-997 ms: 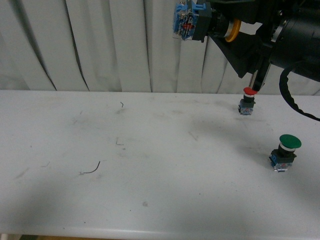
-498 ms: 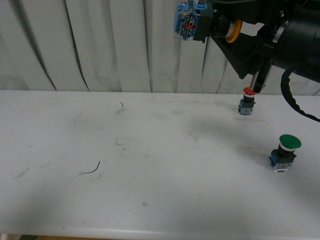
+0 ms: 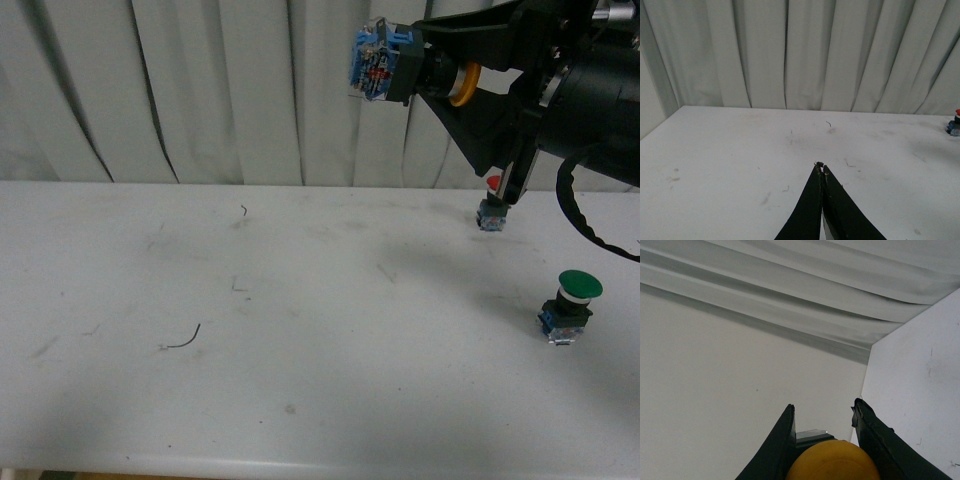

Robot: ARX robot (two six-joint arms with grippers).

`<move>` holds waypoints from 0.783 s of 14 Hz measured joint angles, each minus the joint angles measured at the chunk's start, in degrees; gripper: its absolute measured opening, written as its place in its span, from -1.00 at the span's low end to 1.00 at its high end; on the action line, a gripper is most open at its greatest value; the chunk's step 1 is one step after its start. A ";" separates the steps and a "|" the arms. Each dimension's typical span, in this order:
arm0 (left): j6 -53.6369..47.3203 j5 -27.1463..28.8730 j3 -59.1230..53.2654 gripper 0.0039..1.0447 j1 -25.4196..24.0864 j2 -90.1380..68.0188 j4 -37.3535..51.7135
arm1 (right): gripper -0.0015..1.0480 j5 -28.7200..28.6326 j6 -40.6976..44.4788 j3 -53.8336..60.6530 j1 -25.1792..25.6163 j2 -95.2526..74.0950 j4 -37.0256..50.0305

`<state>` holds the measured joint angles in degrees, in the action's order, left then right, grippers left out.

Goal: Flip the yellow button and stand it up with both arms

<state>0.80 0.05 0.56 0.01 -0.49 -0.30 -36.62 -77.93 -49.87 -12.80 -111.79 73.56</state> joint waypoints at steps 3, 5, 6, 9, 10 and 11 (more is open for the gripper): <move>0.02 -0.02 0.00 -0.36 0.00 0.00 0.07 | -0.36 1.31 6.14 0.11 0.11 0.85 -0.22; 0.02 -0.02 0.00 0.13 0.00 0.00 0.04 | -0.36 5.42 16.33 0.04 0.61 4.31 -0.26; 0.00 -0.02 0.00 0.40 0.00 0.00 0.04 | -0.36 8.98 21.99 -1.20 1.68 6.19 -6.51; -0.02 -0.02 0.00 0.86 0.00 0.00 0.04 | -0.36 21.77 41.64 -4.50 6.86 6.82 -28.87; -0.02 -0.02 0.00 0.88 0.00 0.00 0.07 | -0.36 26.05 48.50 -5.97 8.63 6.71 -33.68; -0.04 -0.02 0.00 0.88 0.00 0.00 0.07 | -0.36 29.51 54.31 -7.65 10.32 6.34 -36.92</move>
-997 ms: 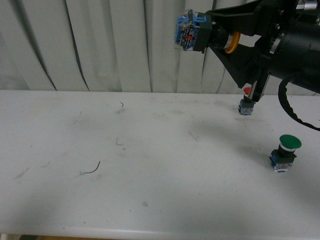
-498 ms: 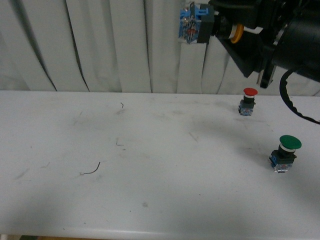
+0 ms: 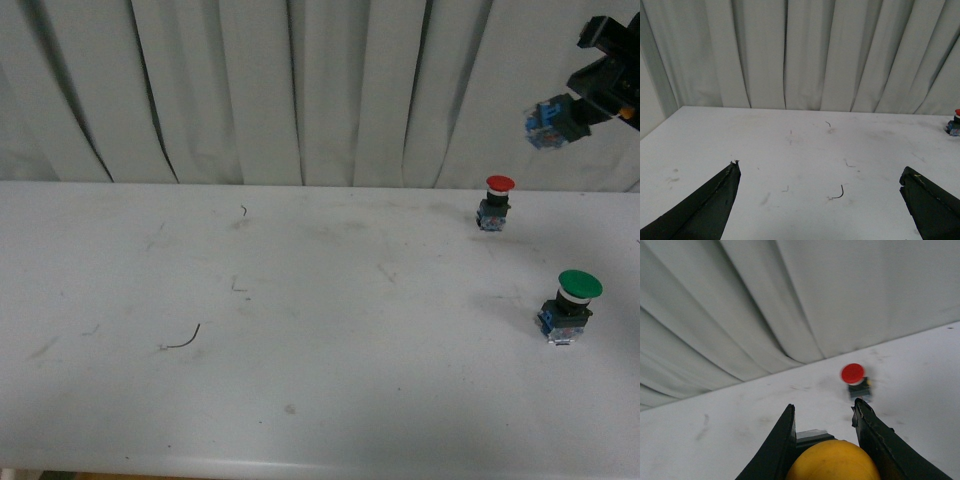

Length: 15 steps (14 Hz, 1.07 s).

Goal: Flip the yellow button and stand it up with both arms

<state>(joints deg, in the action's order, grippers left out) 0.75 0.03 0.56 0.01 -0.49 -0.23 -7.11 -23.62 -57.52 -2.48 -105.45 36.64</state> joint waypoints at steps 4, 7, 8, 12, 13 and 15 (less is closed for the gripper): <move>0.00 -0.02 0.00 0.88 0.00 0.00 0.00 | -0.36 4.83 11.10 -5.14 3.28 -3.13 -10.25; 0.00 0.00 0.00 0.88 0.00 0.00 0.00 | -0.36 6.03 15.65 -11.67 3.28 -7.21 -14.82; 0.02 0.00 0.00 0.88 0.00 0.00 0.00 | -0.36 7.21 17.49 -14.56 3.23 -9.90 -17.86; 0.00 0.00 0.00 0.88 0.00 0.00 0.00 | -0.36 11.17 23.96 -27.15 0.83 -19.93 -30.08; 0.02 0.00 0.00 0.88 0.00 0.00 0.00 | -0.36 11.30 24.85 -30.95 -0.24 -22.18 -34.27; 0.02 0.00 0.00 0.88 0.00 0.00 0.00 | -0.36 12.90 25.44 -36.83 -1.79 -25.92 -40.63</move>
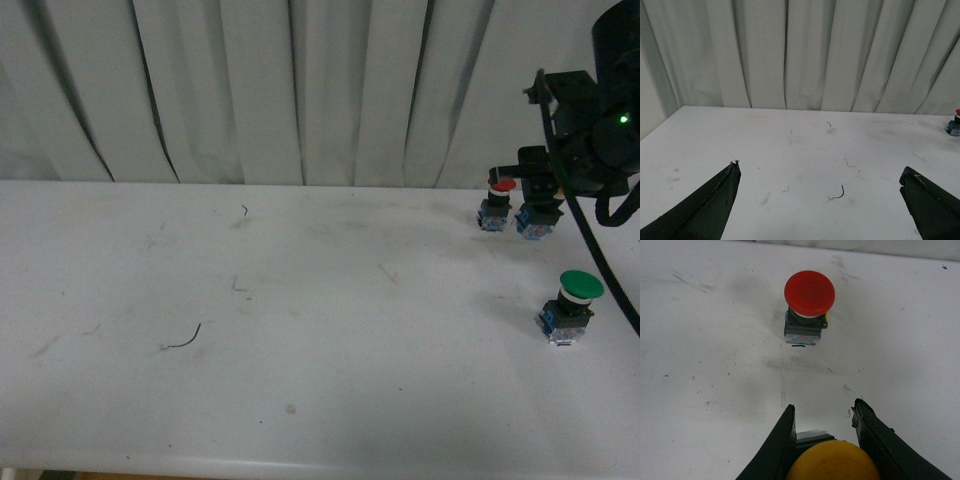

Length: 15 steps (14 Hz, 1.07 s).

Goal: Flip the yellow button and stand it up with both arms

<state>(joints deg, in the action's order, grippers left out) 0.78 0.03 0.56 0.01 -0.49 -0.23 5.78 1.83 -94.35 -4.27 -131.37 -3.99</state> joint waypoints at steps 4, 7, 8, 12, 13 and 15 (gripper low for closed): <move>0.00 0.00 0.00 0.88 0.00 0.00 0.00 | -0.36 3.37 1.66 -4.48 -1.38 -3.67 -3.26; -0.02 0.00 0.00 0.88 0.00 0.00 0.00 | -0.36 5.16 2.14 -4.66 -0.85 -5.40 -2.34; 0.00 0.00 0.00 0.88 0.00 0.00 0.00 | -0.36 5.77 2.27 -4.63 -0.37 -5.57 -1.68; 0.00 0.00 0.00 0.88 0.00 0.00 0.02 | -0.36 6.43 1.55 -4.63 1.36 -6.19 0.44; 0.00 0.00 0.00 0.88 0.00 0.00 0.02 | -0.36 6.32 0.81 -4.63 1.20 -6.49 0.33; 0.00 0.00 0.00 0.88 0.00 0.00 0.02 | -0.36 6.01 -0.24 -4.85 0.02 -7.37 0.09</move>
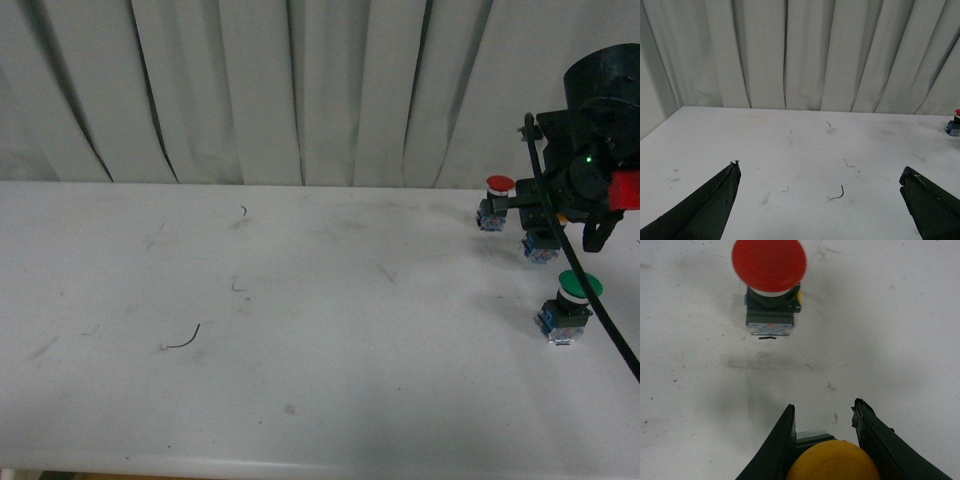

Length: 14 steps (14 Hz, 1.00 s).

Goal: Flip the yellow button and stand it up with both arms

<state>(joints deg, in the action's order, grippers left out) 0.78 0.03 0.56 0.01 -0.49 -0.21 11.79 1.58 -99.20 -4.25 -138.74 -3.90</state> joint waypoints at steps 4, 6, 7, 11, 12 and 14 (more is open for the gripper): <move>0.00 0.00 0.00 0.88 0.00 0.00 -0.02 | -0.36 0.39 -0.76 -1.11 -1.70 -1.92 -0.02; 0.00 0.00 0.00 0.88 0.00 0.00 -0.02 | -0.36 0.77 -0.92 -2.10 -1.75 -2.56 0.00; 0.00 0.00 0.00 0.88 0.00 0.00 0.00 | -0.36 1.25 -0.92 -2.12 -1.75 -2.78 -0.37; 0.00 0.00 0.00 0.88 0.00 0.00 0.00 | -0.36 1.57 -0.68 -2.12 -1.68 -2.99 -0.35; 0.00 0.00 0.00 0.88 0.00 0.00 -0.02 | -0.36 1.66 -0.63 -2.12 -1.68 -2.99 -0.04; 0.00 0.00 0.00 0.88 0.00 0.00 0.00 | -0.36 1.66 -0.46 -2.10 -1.68 -2.99 0.02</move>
<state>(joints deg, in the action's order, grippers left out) 0.78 0.03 0.56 0.01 -0.49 -0.21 13.45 1.13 -101.30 -5.93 -141.73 -3.88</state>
